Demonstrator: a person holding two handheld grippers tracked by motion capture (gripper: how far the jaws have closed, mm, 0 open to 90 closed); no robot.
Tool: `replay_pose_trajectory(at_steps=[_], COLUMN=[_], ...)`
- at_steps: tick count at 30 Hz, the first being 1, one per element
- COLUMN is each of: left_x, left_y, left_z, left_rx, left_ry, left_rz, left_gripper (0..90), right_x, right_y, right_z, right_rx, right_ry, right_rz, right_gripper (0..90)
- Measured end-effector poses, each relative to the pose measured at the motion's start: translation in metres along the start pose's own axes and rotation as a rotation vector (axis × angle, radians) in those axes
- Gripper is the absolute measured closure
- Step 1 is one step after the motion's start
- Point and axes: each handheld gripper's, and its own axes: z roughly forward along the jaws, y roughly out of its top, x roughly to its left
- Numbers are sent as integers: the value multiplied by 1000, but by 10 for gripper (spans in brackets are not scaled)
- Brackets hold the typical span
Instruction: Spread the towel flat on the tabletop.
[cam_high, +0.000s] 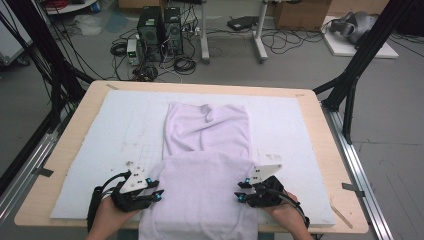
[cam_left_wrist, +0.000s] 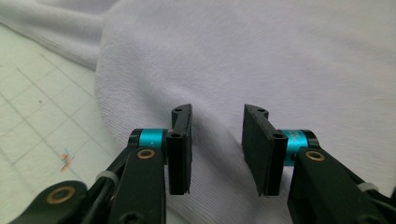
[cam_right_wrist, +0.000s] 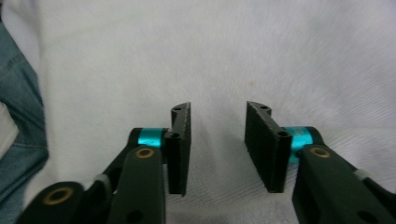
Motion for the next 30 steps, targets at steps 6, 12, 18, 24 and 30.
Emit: replay_pose_trajectory(at_steps=[6,12,18,24,30], left_x=[-5,-23,-41,-17,-11], left_y=[0,-8,-13,-9,-3], left_z=[-4,-37,-65,-35,-3], left_rx=[-4,-31,-73,-37,-7], left_ry=[-21,-49,-89,-46,-70], left_rz=[0,7,8,-3,17], left_gripper=[865,864,733,617,852], right_x=[7,25,46,21,14], right_y=[-4,-6,-3,1,-7], right_z=[-2,-24,-49,-30,1], right_rx=[-32,-90,-168,-90,-43], right_ry=[22,78,156,54,45], right_rz=[-30,-21,-43,-6,-26], right_gripper=[882,883,753,622,799])
